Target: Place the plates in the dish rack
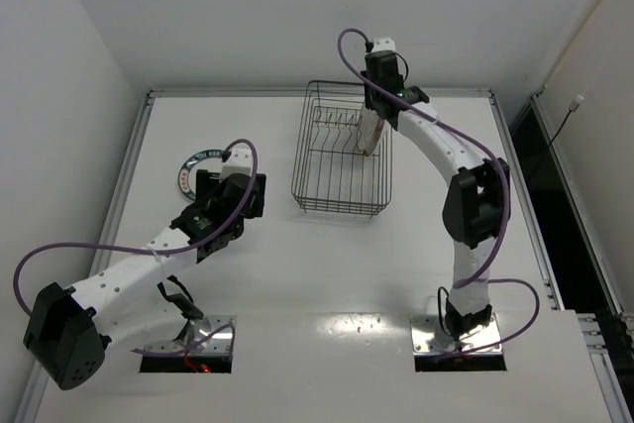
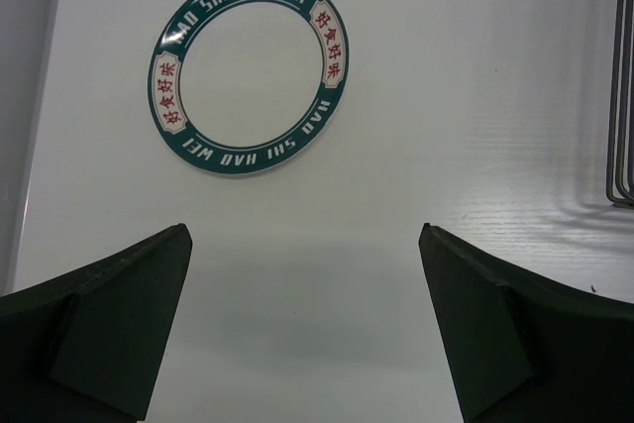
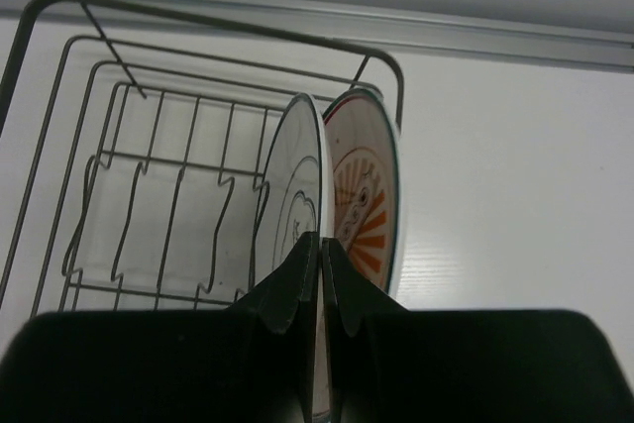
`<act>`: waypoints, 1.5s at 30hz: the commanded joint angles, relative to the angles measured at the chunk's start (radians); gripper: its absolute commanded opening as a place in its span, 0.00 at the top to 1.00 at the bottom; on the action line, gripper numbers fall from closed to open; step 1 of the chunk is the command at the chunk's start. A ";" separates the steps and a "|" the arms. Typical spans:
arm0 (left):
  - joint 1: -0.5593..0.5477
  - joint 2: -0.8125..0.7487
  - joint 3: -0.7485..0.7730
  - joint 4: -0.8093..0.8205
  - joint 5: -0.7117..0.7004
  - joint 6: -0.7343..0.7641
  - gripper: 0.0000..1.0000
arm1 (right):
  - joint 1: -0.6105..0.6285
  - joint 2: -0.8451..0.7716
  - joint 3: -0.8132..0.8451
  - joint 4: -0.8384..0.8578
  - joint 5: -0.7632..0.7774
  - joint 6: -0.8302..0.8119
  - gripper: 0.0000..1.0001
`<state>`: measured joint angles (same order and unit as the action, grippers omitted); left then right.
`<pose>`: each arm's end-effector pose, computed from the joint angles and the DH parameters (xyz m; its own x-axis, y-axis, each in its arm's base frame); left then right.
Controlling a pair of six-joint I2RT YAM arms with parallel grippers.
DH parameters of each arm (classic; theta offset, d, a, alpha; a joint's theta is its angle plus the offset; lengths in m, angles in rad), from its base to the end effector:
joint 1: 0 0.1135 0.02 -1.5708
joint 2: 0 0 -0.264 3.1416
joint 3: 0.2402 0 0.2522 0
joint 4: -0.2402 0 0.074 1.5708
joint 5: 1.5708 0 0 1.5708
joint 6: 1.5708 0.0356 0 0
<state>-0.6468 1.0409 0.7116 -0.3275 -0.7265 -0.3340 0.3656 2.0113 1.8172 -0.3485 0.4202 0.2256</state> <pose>0.1878 -0.1122 0.2574 -0.4704 0.0482 -0.8811 -0.1307 0.9837 0.1236 0.4495 0.1565 0.3089 -0.4700 0.0387 -0.8818 0.1077 0.9941 -0.0137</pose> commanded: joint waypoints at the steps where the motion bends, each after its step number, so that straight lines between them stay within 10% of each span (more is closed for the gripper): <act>1: -0.005 -0.002 0.042 0.013 -0.016 0.000 0.00 | 0.024 -0.072 -0.009 0.063 0.041 -0.025 1.00; 5: -0.005 0.010 0.032 0.013 -0.028 0.000 0.00 | 0.056 -0.127 -0.009 0.002 0.065 0.009 0.93; 13: -0.005 0.057 0.032 0.004 -0.114 -0.019 0.00 | 0.179 -0.487 -0.125 -0.208 0.057 0.090 0.47; 21: 0.157 0.197 0.092 0.093 0.024 0.038 0.00 | 0.369 -1.053 -0.829 -0.083 -0.358 0.359 0.47; 26: 0.239 0.460 0.235 0.111 0.070 0.069 0.00 | 0.489 -1.307 -1.175 -0.009 -0.359 0.529 0.47; 35: 0.317 0.797 0.327 0.145 0.142 0.076 0.05 | 0.510 -1.474 -1.240 -0.147 -0.281 0.546 0.46; 39: 0.352 0.858 0.350 0.125 0.151 0.076 0.20 | 0.510 -1.519 -1.317 -0.129 -0.281 0.586 0.46; 42: 0.375 0.904 0.361 0.116 0.170 0.076 0.62 | 0.510 -1.540 -1.335 -0.116 -0.281 0.612 0.46; 45: 0.375 0.956 0.385 0.102 0.170 0.076 0.82 | 0.510 -1.566 -1.369 -0.126 -0.271 0.646 0.46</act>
<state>-0.2882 1.9205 1.0946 -0.1631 -0.6071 -0.2558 0.8696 0.4713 0.4675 -0.5003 0.1287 0.8150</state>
